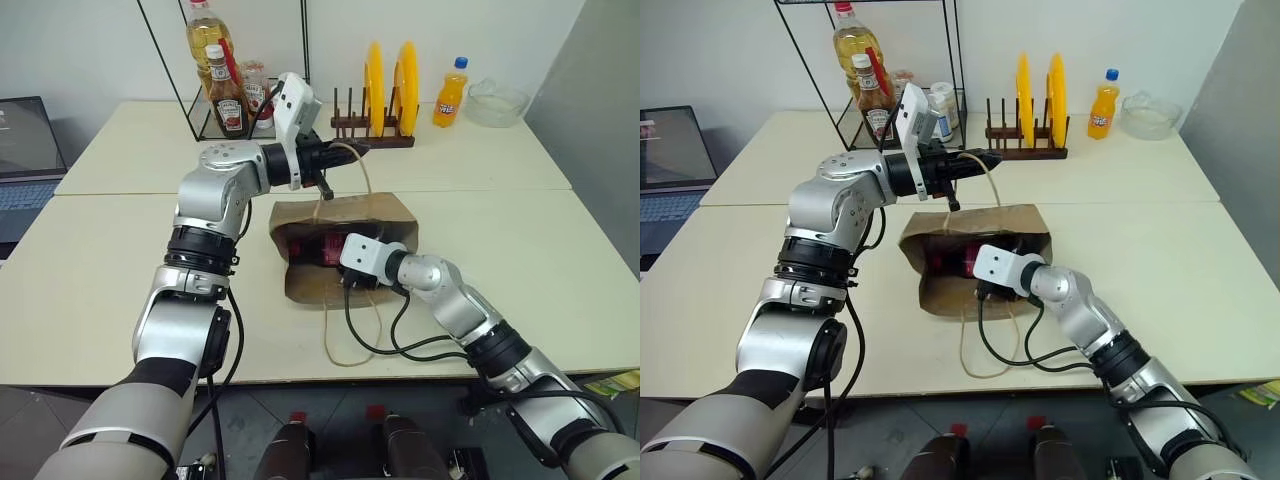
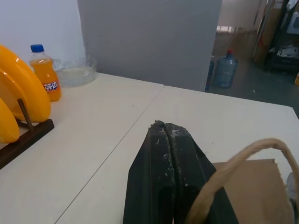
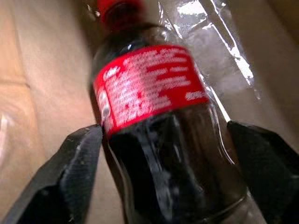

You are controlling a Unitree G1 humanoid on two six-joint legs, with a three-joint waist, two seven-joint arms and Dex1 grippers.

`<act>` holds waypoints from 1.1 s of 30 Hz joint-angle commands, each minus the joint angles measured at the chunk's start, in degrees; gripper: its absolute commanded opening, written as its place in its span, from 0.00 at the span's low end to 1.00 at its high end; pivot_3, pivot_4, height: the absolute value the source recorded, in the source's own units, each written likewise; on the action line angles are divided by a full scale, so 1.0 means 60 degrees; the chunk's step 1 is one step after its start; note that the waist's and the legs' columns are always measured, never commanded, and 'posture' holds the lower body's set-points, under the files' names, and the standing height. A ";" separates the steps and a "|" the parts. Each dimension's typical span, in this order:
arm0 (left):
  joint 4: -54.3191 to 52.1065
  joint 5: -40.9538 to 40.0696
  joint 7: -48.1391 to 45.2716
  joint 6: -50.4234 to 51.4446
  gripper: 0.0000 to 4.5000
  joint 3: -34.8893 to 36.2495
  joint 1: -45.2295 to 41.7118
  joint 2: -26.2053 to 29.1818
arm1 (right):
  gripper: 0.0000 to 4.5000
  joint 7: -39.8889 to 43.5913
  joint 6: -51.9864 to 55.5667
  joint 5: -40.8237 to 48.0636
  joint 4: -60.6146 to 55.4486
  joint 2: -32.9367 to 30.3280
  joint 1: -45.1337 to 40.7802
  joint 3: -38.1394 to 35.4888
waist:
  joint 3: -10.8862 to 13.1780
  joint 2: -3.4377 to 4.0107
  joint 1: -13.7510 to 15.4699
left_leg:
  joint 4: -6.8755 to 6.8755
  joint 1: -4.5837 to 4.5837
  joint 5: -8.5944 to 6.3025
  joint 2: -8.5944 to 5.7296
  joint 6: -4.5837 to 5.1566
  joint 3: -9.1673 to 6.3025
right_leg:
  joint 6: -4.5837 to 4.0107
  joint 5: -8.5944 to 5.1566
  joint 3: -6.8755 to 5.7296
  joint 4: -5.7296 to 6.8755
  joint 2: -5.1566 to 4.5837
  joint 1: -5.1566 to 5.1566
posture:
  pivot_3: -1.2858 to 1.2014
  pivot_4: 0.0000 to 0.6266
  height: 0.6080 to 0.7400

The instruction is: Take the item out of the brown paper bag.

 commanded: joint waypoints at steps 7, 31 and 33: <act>-0.0154 0.0001 0.0090 -0.0301 0.00 0.0173 -0.0219 -0.0067 | 0.99 0.0289 -0.0773 -0.1369 0.1560 -0.0665 -0.0575 0.0303 | -0.0001 0.0000 0.0015 | 0.0003 0.0001 0.0001 -0.0003 0.0000 -0.0007 | 0.0000 0.0000 -0.0006 0.0001 -0.0003 0.0006 | 0.52 0.24 1.00; 0.1350 0.0679 0.1083 -0.1309 0.00 0.0277 -0.0729 -0.0044 | 0.70 0.2056 -0.0912 -0.0031 -0.1865 -0.1064 0.0295 -0.1396 | -0.0004 -0.0004 0.0061 | -0.0001 -0.0011 0.0001 -0.0010 -0.0003 -0.0001 | 0.0001 0.0001 -0.0003 -0.0010 -0.0008 -0.0002 | 0.52 0.24 1.00; 0.1415 0.0696 0.1075 -0.1362 0.00 0.0267 -0.0756 -0.0045 | 0.70 0.2079 -0.0863 0.0467 -0.2339 -0.1031 0.0504 -0.1820 | -0.0003 -0.0005 0.0070 | -0.0002 -0.0011 0.0001 -0.0009 -0.0003 0.0001 | 0.0001 0.0001 -0.0002 -0.0011 -0.0008 -0.0002 | 0.52 0.24 1.00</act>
